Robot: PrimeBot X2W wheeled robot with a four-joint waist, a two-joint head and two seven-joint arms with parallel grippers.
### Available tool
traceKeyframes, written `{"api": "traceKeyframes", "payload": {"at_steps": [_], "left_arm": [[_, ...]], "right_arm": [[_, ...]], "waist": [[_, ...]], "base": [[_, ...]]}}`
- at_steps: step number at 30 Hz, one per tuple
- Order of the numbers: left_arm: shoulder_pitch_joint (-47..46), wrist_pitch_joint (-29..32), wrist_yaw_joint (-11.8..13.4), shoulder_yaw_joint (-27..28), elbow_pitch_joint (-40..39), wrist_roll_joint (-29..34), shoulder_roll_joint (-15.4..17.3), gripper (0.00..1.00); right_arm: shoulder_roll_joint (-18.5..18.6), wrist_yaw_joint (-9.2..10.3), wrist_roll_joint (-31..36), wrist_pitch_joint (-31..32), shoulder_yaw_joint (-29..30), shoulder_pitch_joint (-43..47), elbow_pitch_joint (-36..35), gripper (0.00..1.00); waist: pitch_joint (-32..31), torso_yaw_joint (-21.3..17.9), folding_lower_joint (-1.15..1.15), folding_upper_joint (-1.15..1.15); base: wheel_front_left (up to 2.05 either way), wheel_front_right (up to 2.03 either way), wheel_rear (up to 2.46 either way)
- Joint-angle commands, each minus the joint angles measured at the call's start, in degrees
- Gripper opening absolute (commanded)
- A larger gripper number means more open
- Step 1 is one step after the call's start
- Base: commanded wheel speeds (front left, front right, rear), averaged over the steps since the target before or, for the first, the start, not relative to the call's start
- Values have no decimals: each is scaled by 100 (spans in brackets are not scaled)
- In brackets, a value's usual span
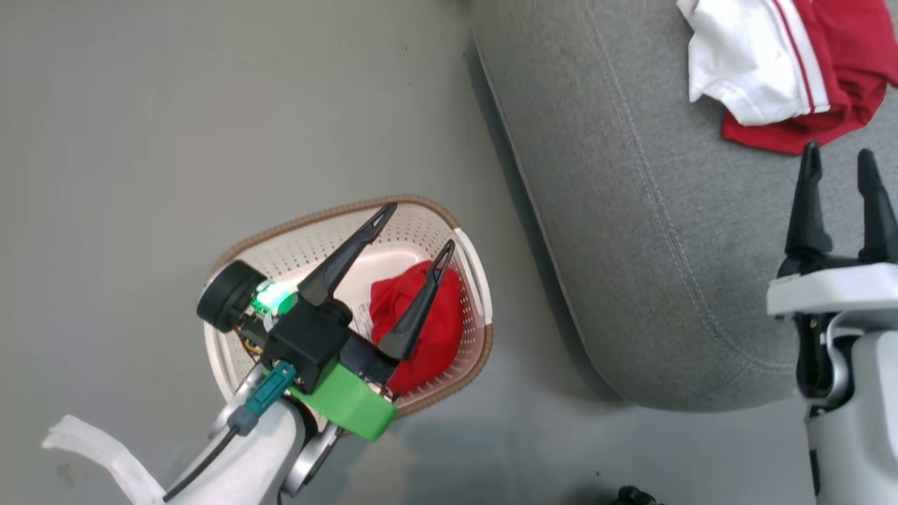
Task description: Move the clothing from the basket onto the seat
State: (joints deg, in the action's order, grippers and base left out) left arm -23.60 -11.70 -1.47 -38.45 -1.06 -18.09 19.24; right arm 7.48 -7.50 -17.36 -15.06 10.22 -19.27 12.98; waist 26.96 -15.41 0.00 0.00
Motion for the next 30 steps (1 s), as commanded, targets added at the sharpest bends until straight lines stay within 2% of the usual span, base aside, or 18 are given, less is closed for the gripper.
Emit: {"api": "traceKeyframes", "payload": {"at_steps": [1, 16, 25, 30], "left_arm": [[141, -57, 61, 35, 66, -36, -9, 100], [805, -355, 517, 553, 640, -336, -362, 100], [1319, -343, 800, 1579, 524, -218, -561, 100], [1669, -343, 806, 2125, 482, -106, -660, 100]], "right_arm": [[-45, 1, 79, -16, -71, 176, -135, 100], [-376, 3, 808, 243, -892, 1111, -1024, 100], [-419, 3, 943, 479, -1005, 1413, -1301, 100], [-435, 3, 971, 608, -972, 1613, -1448, 100]], "waist": [[-574, 204, 0, 0], [-1518, 1259, 0, 0], [-1831, 1714, 0, 0], [-2026, 1840, 0, 0]], "base": [[0, 0, 0], [0, 0, 0], [0, 0, 0], [0, 0, 0]]}}
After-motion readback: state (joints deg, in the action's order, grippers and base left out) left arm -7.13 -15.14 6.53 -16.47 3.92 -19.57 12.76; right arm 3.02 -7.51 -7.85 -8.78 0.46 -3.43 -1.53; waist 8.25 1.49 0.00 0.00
